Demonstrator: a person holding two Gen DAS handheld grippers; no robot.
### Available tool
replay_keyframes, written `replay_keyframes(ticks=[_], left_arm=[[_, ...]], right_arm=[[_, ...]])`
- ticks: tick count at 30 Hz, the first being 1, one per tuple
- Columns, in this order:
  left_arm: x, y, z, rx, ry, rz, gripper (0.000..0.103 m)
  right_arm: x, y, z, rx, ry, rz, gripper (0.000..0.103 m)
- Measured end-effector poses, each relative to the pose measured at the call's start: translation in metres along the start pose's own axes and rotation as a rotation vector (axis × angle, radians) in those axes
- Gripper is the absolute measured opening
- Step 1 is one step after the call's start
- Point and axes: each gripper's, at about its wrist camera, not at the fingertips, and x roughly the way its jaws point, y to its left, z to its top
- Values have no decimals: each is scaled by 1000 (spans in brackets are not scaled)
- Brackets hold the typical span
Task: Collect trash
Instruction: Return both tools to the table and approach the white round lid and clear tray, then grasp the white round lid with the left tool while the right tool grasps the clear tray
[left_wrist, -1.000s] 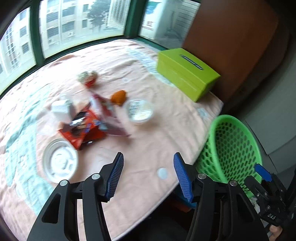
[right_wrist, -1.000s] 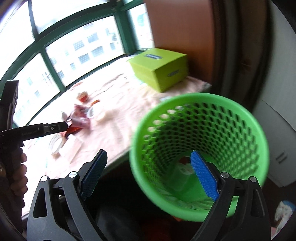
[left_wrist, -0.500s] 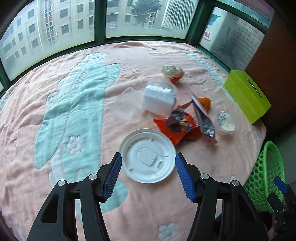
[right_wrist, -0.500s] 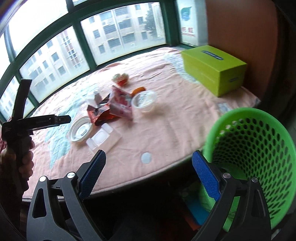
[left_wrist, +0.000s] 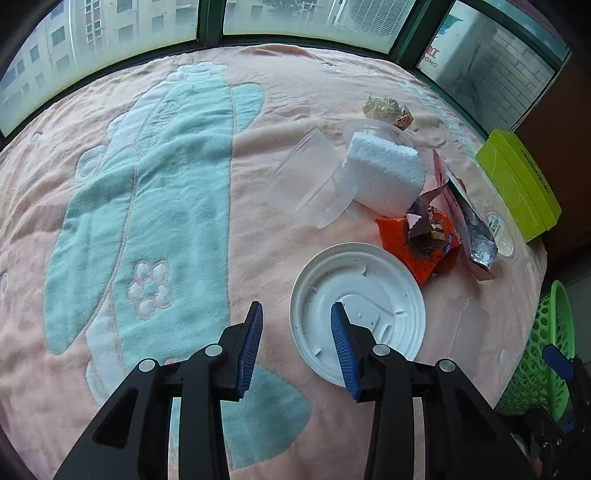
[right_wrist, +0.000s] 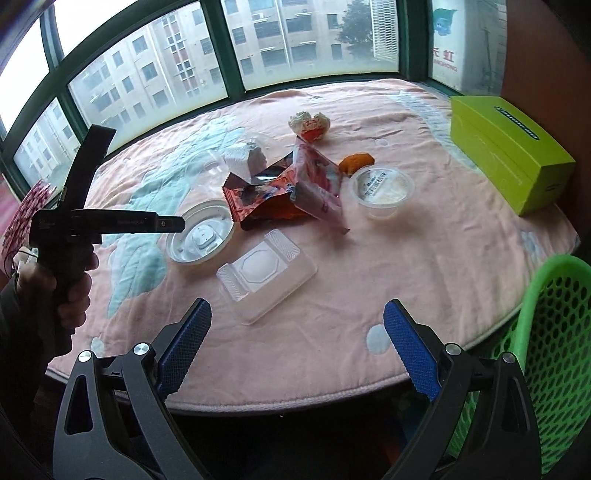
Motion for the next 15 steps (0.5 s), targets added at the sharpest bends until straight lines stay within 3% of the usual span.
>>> replay_keyframes(ticks=[6, 10, 15], left_arm=[[13, 2, 4, 13, 22, -26, 26], [15, 4, 7, 18, 25, -23, 11], [14, 5, 6, 10, 26, -30, 11]], right_arm=[[24, 6, 6, -50, 31, 12, 95], [41, 8, 11, -92, 61, 33, 97], [57, 16, 18, -182, 77, 39, 97]])
